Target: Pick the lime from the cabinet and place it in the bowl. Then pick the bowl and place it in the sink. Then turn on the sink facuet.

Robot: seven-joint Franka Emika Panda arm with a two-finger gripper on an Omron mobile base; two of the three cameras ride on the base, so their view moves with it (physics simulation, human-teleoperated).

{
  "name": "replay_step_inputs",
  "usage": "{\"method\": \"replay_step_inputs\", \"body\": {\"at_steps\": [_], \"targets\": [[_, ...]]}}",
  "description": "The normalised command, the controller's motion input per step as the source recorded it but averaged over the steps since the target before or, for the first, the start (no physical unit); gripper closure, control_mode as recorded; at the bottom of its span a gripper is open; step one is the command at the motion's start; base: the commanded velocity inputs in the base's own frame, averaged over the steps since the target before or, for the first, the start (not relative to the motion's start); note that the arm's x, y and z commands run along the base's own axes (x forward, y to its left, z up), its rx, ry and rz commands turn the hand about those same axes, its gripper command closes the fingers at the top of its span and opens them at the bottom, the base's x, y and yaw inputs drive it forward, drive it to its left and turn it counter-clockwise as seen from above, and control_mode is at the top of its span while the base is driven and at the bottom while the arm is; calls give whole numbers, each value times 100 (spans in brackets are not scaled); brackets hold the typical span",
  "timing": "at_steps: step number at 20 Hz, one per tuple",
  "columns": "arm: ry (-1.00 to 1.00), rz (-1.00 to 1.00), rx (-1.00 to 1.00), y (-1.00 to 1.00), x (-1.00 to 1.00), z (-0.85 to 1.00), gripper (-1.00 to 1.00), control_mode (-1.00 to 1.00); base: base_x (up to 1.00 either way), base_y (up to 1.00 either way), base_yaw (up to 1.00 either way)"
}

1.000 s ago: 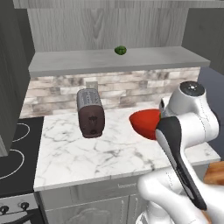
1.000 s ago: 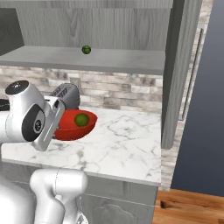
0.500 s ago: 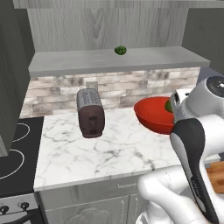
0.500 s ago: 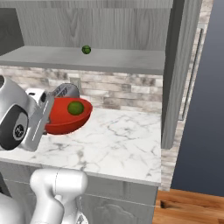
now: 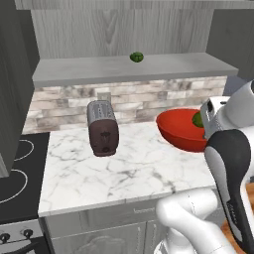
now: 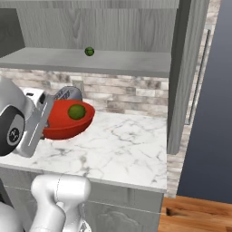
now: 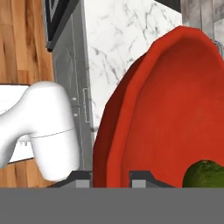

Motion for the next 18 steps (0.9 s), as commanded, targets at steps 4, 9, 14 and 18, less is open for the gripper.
{"method": "replay_step_inputs", "body": {"at_steps": [4,9,14,18], "targets": [[0,0,0,0,-8,0,100,100,-47,2,0],[0,0,0,0,0,0,100,100,-100,11,9],[0,0,0,0,0,0,100,100,-96,15,38],[0,0,0,0,0,0,100,100,-57,3,76]]}}
